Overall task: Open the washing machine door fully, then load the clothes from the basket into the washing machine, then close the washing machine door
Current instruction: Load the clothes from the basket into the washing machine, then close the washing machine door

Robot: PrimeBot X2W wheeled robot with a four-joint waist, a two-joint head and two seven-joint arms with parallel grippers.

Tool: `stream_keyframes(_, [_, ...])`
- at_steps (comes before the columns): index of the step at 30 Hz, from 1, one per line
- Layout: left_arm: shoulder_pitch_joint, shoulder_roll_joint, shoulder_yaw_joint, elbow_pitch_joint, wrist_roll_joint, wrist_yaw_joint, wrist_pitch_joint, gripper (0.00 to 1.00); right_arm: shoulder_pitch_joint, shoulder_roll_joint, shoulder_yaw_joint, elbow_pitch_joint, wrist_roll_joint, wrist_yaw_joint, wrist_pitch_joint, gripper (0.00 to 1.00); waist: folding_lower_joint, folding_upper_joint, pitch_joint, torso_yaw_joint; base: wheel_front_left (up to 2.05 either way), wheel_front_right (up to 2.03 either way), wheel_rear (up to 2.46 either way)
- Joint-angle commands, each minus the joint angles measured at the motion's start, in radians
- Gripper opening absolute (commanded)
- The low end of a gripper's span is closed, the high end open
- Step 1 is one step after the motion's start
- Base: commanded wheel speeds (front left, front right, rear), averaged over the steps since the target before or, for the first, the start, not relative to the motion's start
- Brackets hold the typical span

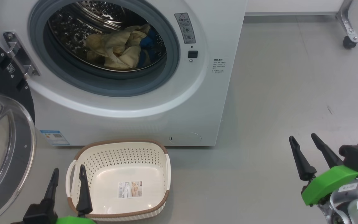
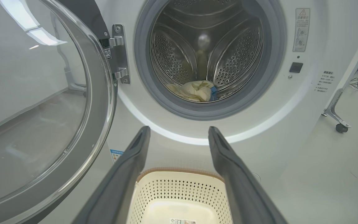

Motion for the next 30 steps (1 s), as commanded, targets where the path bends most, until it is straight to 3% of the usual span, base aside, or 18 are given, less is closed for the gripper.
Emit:
stream_keyframes(1, [-0.027, 0.023, 0.030, -0.039, 0.012, 0.006, 0.001, 1.00, -0.010, -0.017, 0.014, -0.038, 0.001, 0.000, 0.000, 1.00, 0.0001, -0.0001, 0.000, 0.000, 0.00, 0.00, 0.00])
stream_keyframes(18, [-0.044, 0.039, 0.017, -0.054, 0.025, -0.007, -0.006, 1.00, -0.014, -0.015, 0.012, -0.044, 0.000, 0.000, 0.006, 1.00, 0.0001, -0.0001, 0.011, 0.006, -0.07, 0.07, 0.00])
stream_keyframes(30, [-0.045, 0.042, 0.008, -0.060, 0.029, -0.018, -0.008, 1.00, -0.018, -0.014, 0.009, -0.041, 0.001, 0.000, 0.005, 1.00, 0.0001, -0.0001, 0.020, 0.013, -1.40, 1.40, 0.00])
